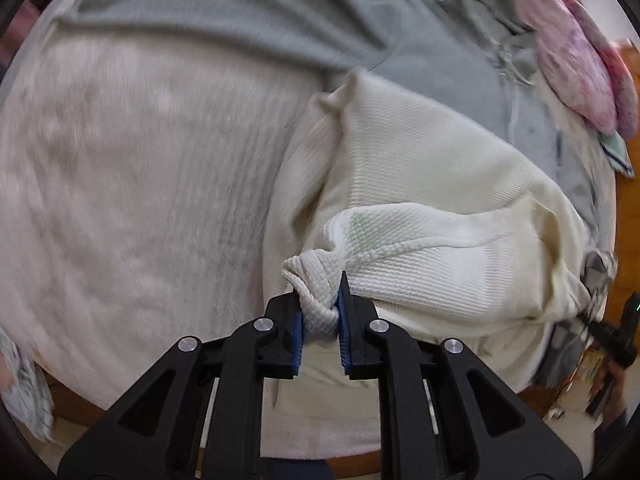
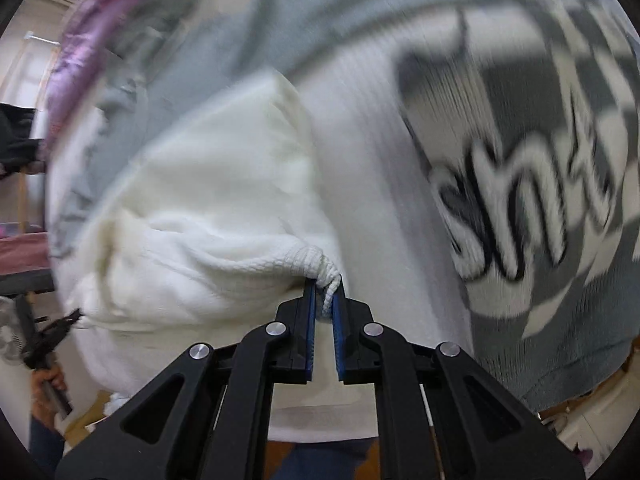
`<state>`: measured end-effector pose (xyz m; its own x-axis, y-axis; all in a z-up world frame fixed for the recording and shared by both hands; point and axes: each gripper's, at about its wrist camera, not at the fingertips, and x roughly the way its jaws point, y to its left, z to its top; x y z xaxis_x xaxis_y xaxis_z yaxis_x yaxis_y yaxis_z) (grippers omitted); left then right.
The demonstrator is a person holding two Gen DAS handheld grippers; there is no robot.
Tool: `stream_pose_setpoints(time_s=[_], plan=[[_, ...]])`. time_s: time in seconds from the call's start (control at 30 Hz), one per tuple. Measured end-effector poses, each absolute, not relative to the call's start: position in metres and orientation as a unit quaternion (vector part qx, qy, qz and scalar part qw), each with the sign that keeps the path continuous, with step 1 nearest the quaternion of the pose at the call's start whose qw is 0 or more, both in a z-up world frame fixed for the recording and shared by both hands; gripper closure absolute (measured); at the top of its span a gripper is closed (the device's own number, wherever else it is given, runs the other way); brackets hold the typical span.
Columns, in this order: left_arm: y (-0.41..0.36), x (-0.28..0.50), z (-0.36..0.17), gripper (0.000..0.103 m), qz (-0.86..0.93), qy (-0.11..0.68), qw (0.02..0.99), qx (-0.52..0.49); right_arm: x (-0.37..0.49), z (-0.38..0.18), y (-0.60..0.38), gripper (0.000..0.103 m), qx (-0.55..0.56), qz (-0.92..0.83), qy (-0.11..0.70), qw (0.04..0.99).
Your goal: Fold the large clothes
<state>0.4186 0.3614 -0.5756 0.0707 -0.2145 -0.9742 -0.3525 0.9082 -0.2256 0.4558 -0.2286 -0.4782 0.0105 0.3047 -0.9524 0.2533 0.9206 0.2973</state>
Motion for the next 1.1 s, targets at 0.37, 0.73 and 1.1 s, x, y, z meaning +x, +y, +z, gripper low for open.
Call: stream_pose_setpoints(time_s=[0.37, 0.73, 1.1], plan=[[0.373, 0.406, -0.528, 0.044, 0.098, 0.656, 0.706, -0.247, 0.46, -0.423, -0.196, 0.058, 0.071, -0.004, 0.696, 0.714], [0.292, 0.473, -0.576, 0.044, 0.023, 0.693, 0.649, -0.312, 0.515, -0.45, -0.072, 0.051, 0.036, 0.171, 0.706, 0.686], [0.247, 0.499, -0.602, 0.036, 0.024, 0.729, 0.66, -0.181, 0.533, -0.484, -0.023, 0.051, 0.043, 0.202, 0.725, 0.657]])
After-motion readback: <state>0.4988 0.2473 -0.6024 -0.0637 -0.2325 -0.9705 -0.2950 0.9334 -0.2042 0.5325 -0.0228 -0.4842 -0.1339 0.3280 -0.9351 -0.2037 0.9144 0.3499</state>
